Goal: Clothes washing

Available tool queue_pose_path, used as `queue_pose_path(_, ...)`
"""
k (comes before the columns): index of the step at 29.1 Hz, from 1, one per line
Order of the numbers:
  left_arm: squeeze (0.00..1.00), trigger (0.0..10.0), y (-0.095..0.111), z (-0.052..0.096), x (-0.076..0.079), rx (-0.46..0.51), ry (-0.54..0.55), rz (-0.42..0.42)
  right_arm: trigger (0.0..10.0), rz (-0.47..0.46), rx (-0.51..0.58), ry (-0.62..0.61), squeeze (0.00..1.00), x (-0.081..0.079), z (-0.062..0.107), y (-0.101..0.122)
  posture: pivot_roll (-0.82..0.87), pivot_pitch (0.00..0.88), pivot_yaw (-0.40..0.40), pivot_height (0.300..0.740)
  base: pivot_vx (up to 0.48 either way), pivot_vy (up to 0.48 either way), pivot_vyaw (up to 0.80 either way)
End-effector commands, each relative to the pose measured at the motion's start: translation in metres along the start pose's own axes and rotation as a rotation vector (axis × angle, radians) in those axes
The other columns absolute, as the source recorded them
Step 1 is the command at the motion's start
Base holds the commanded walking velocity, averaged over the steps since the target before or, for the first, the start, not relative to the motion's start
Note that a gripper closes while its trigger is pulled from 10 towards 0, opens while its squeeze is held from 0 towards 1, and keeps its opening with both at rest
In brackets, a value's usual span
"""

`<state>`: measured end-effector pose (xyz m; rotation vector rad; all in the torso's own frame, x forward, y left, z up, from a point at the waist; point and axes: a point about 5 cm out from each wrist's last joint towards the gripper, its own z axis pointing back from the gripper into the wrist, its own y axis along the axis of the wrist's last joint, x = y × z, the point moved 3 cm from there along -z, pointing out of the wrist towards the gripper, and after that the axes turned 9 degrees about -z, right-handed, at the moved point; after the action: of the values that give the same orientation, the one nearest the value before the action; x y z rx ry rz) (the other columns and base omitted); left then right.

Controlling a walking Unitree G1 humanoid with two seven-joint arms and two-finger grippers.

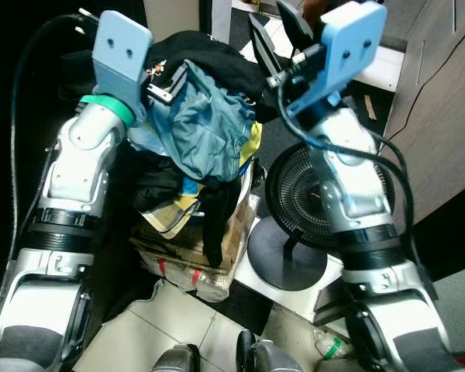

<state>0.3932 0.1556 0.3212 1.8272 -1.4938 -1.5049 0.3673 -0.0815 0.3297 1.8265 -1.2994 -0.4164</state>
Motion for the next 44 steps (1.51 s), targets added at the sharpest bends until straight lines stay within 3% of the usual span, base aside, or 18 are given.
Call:
queue_pose_path(1, 0.0, 10.0, -0.004, 0.003, 0.002, -0.015, -0.006, -0.008, 10.0, 0.057, -0.06, -0.011, 0.0, 0.006, 0.006, -0.012, 0.06, 0.116, 0.033, 0.74, 0.0, 0.0, 0.0)
queue_pose_path(2, 0.0, 10.0, -0.004, 0.004, 0.001, -0.018, -0.003, -0.01, 10.0, 0.269, -0.176, -0.069, 0.0, 0.042, 0.023, -0.029, 0.05, 0.11, 0.034, 0.74, 0.0, 0.0, 0.0)
queue_pose_path(3, 0.0, 10.0, -0.004, 0.004, 0.0, -0.019, -0.003, -0.011, 10.0, 0.308, -0.212, -0.097, 0.0, 0.058, 0.029, -0.032, 0.05, 0.11, 0.034, 0.74, 0.0, 0.0, 0.0)
queue_pose_path(5, 0.0, 10.0, -0.004, 0.004, 0.0, -0.019, -0.002, -0.012, 10.0, 0.318, -0.231, -0.115, 0.0, 0.067, 0.032, -0.033, 0.05, 0.11, 0.034, 0.74, 0.0, 0.0, 0.0)
queue_pose_path(8, 0.0, 10.0, -0.003, 0.003, 0.001, -0.013, -0.004, -0.01, 10.0, 0.08, 0.005, -0.302, 0.0, 0.097, 0.017, 0.017, 0.04, 0.103, 0.04, 0.74, 0.0, 0.0, 0.0)
queue_pose_path(12, 0.0, 10.0, -0.002, 0.001, 0.001, -0.009, 0.001, -0.008, 10.0, -0.055, 0.206, -0.346, 0.0, 0.101, 0.002, 0.057, 0.04, 0.098, 0.036, 0.74, 0.0, 0.0, 0.0)
queue_pose_path(14, 0.0, 10.0, -0.001, 0.001, 0.001, -0.006, 0.003, -0.006, 10.0, -0.099, 0.26, -0.319, 0.0, 0.096, -0.007, 0.07, 0.05, 0.096, 0.033, 0.74, 0.0, 0.0, 0.0)
queue_pose_path(16, 0.0, 10.0, 0.0, 0.002, 0.0, -0.004, 0.008, -0.006, 10.0, -0.173, 0.261, -0.17, 0.0, 0.065, -0.028, 0.076, 0.06, 0.096, 0.024, 0.74, 0.0, 0.0, 0.0)
queue_pose_path(18, 0.0, 10.0, 0.0, 0.003, -0.001, -0.004, 0.01, -0.007, 10.0, -0.202, 0.251, -0.109, 0.0, 0.051, -0.035, 0.075, 0.06, 0.096, 0.024, 0.74, 0.0, 0.0, 0.0)
queue_pose_path(22, 0.0, 10.0, -0.001, 0.005, -0.003, -0.008, 0.013, -0.011, 10.0, -0.144, 0.104, 0.0, 0.0, 0.022, -0.049, 0.047, 0.07, 0.116, 0.024, 0.74, 0.0, 0.0, 0.0)
queue_pose_path(23, 0.0, 10.0, -0.001, 0.005, -0.003, -0.01, 0.013, -0.012, 10.0, -0.027, 0.044, 0.006, 0.0, 0.016, -0.056, 0.035, 0.06, 0.121, 0.022, 0.74, 0.0, 0.0, 0.0)
queue_pose_path(24, 0.0, 10.0, -0.001, 0.005, -0.003, -0.01, 0.013, -0.012, 10.0, -0.027, 0.044, 0.006, 0.0, 0.016, -0.056, 0.035, 0.06, 0.121, 0.022, 0.74, 0.0, 0.0, 0.0)
queue_pose_path(25, 0.0, 10.0, -0.002, 0.005, -0.003, -0.012, 0.014, -0.011, 10.0, 0.117, 0.034, 0.006, 0.0, 0.013, -0.061, 0.032, 0.06, 0.122, 0.019, 0.74, 0.0, 0.0, 0.0)
queue_pose_path(28, 0.0, 10.0, -0.002, 0.003, 0.0, -0.011, 0.011, -0.007, 10.0, 0.193, 0.067, -0.004, 0.0, 0.015, -0.066, 0.04, 0.06, 0.123, 0.012, 0.74, 0.0, 0.0, 0.0)
queue_pose_path(31, 0.0, 10.0, 0.014, -0.007, -0.001, 0.043, 0.029, 0.025, 10.0, 0.129, 0.137, 0.006, 0.0, 0.015, -0.065, 0.053, 0.06, 0.124, 0.005, 0.74, 0.0, 0.0, 0.0)
queue_pose_path(33, 0.0, 10.0, 0.036, -0.021, -0.016, 0.109, 0.086, 0.124, 10.0, 0.064, 0.13, 0.005, 0.0, 0.014, -0.056, 0.047, 0.06, 0.123, 0.011, 0.74, 0.0, 0.0, 0.0)
queue_pose_path(40, 0.0, 10.0, 0.062, -0.041, -0.041, 0.149, 0.106, 0.242, 10.0, 0.0, 0.081, -0.009, 0.0, 0.009, -0.038, 0.026, 0.05, 0.111, 0.03, 0.74, 0.0, 0.0, 0.0)
queue_pose_path(44, 0.0, 10.0, 0.032, -0.055, -0.019, -0.074, -0.046, 0.214, 10.0, -0.028, 0.034, -0.028, 0.0, 0.006, -0.026, 0.009, 0.04, 0.102, 0.04, 0.74, 0.0, 0.0, 0.0)
